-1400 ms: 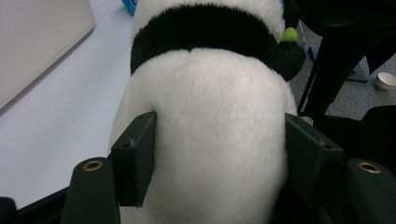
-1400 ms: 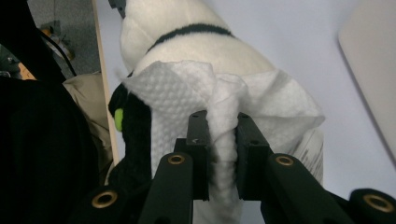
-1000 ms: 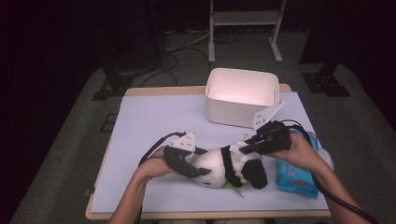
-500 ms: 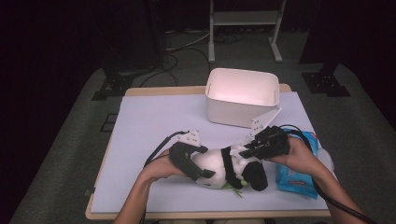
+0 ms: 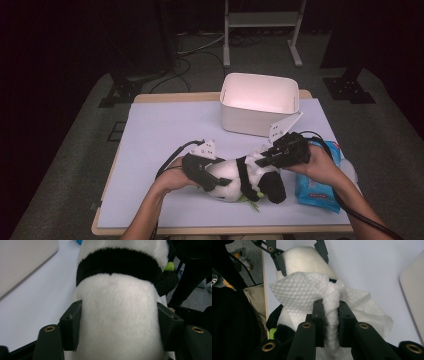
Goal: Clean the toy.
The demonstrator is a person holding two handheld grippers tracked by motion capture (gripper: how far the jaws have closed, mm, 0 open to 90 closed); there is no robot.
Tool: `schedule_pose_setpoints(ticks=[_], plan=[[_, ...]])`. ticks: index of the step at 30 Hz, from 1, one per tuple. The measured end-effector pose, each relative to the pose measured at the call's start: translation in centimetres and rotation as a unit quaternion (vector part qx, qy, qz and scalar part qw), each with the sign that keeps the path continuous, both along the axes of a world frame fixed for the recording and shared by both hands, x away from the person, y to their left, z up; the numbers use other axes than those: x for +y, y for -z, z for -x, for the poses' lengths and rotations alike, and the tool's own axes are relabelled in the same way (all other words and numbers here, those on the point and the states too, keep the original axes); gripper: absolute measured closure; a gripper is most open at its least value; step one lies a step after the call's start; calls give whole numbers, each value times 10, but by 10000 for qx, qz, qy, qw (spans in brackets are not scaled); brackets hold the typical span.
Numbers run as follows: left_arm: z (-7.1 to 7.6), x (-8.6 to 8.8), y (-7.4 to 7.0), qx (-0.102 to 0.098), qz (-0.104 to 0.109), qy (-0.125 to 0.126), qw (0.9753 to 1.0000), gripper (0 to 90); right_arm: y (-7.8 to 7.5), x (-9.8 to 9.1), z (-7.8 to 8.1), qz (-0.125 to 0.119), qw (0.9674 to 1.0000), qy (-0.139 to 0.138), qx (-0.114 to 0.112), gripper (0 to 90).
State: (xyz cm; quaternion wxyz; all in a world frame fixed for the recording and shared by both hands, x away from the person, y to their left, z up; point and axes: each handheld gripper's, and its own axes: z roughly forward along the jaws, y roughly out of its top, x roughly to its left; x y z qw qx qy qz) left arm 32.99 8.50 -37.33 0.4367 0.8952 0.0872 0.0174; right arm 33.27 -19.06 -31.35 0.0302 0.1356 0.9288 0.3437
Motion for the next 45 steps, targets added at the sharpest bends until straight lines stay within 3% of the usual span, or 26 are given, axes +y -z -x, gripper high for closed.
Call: schedule_pose_setpoints(ticks=[6,13,19,23,28,30,33,37,42,45], plan=[[-4,0,-13,-383,-118,50,9992,390,-5,3,-8,-49,10000,24,-36,780],[-4,-2,-22,-949,-341,73,9949,403,-11,5,-13,-98,9999,108,-54,779],[-5,1,-21,-1146,-435,148,9923,403,-12,15,-13,-16,10000,27,-75,779],[-1,0,-17,-1165,-459,280,9917,398,-12,23,-16,20,10000,-28,-83,777],[1,5,-7,-866,-346,285,9952,364,-4,20,-18,45,10000,-15,62,777],[1,4,-1,-617,-260,243,9975,313,-1,18,-16,48,9999,-51,110,777],[2,5,2,-430,-57,191,9989,236,6,15,-11,51,9999,-43,117,776],[3,8,0,-120,141,147,9997,192,9,12,-4,51,9998,-90,154,777],[0,16,2,61,204,-29,9998,169,13,7,5,69,9999,-74,90,777],[-2,18,6,236,176,-176,9994,104,15,4,9,66,9999,-92,121,778]])
